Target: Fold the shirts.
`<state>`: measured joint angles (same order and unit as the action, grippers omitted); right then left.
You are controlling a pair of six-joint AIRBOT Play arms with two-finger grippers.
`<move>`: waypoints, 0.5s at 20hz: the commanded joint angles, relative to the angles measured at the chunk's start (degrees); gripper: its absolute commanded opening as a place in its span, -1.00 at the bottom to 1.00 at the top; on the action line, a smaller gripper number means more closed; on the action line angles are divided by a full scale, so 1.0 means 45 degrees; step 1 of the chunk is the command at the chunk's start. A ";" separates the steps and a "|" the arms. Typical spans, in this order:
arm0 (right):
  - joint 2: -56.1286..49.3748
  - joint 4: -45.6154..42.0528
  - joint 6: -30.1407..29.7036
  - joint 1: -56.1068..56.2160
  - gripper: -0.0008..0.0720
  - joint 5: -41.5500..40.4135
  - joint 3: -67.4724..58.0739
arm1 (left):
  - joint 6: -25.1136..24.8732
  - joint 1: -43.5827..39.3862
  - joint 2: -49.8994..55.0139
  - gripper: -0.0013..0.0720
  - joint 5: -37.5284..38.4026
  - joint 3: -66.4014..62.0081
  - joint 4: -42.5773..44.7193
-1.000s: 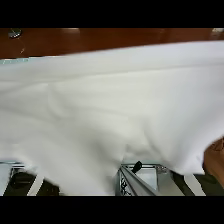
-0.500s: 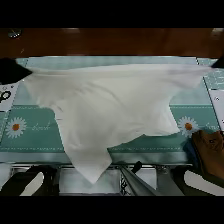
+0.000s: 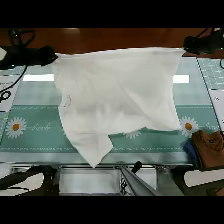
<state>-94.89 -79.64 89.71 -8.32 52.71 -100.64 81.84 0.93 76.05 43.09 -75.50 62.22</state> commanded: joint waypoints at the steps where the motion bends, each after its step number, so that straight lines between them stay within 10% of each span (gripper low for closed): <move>1: -0.1321 0.0053 0.0369 0.0044 -0.92 -0.1919 0.0000 | -0.0083 -0.0675 0.1146 -0.91 -0.3565 0.0005 -0.0078; 10: -0.1899 0.0359 0.0248 0.0044 -0.68 0.0971 0.0000 | 0.1783 -0.0996 0.2909 -0.80 -0.0602 -0.0112 -0.0223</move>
<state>-104.09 -79.46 91.18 -8.14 51.99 -100.64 86.15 -3.75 87.94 34.30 -75.64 62.15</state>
